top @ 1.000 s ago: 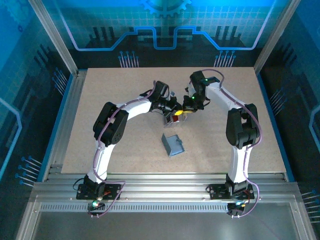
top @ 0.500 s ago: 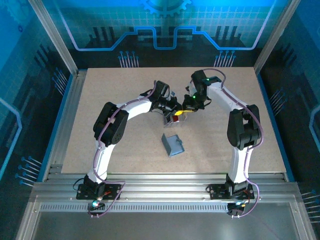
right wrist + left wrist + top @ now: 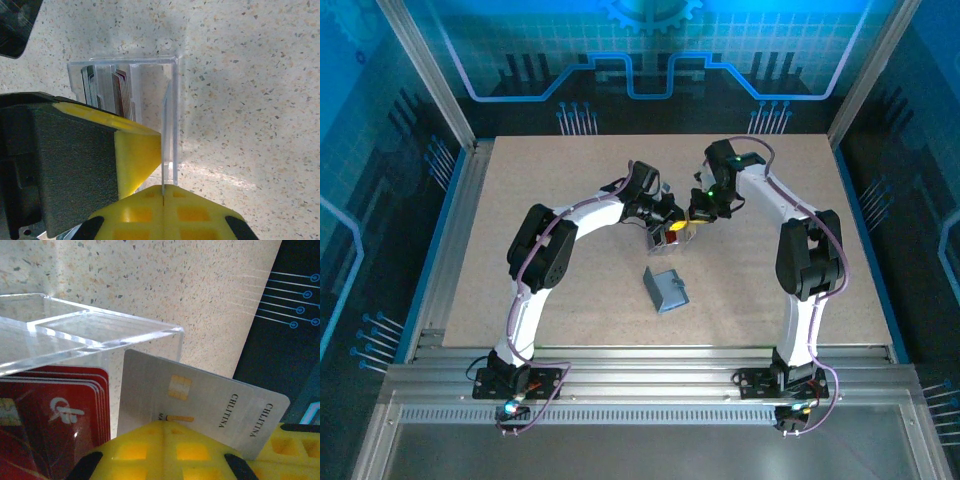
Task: Put the credit cards into the card holder
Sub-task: Pick up the credit card from the storage box.
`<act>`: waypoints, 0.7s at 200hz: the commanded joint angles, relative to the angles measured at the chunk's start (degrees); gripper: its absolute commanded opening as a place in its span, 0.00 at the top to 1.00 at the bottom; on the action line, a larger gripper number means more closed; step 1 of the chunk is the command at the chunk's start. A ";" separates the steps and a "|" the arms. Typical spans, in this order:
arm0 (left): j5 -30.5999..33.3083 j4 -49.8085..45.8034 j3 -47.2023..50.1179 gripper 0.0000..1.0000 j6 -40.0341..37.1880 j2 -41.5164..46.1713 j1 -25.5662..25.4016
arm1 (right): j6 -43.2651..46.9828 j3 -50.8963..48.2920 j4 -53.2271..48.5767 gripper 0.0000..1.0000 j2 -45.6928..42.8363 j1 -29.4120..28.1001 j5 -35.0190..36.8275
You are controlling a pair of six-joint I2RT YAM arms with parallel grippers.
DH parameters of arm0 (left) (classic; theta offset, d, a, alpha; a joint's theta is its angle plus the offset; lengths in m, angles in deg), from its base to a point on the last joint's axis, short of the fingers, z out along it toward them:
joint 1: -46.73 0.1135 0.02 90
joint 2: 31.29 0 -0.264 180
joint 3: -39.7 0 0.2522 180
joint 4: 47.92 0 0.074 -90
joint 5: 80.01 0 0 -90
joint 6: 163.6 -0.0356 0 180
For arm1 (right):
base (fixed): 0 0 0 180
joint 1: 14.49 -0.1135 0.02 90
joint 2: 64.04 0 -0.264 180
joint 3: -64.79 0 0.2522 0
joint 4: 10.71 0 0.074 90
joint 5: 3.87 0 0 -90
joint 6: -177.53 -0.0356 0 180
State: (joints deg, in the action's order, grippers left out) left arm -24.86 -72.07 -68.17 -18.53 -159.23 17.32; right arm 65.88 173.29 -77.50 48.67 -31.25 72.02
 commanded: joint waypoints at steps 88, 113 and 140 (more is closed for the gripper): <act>-0.04 -3.58 0.95 1.00 0.40 3.06 0.93 | -0.41 -0.52 -0.31 1.00 -3.89 -0.03 0.95; -0.73 -3.85 0.68 1.00 0.39 5.14 1.32 | -0.59 -0.52 -0.40 1.00 -4.33 -0.09 2.28; -1.44 -4.10 0.55 1.00 0.29 7.24 1.65 | -0.53 -0.34 -0.56 1.00 -4.41 -0.11 2.51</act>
State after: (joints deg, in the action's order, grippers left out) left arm -24.93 -74.43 -67.99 -18.23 -157.13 18.41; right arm 65.71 173.05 -77.50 46.52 -31.31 73.92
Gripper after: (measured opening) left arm 0.053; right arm 0.064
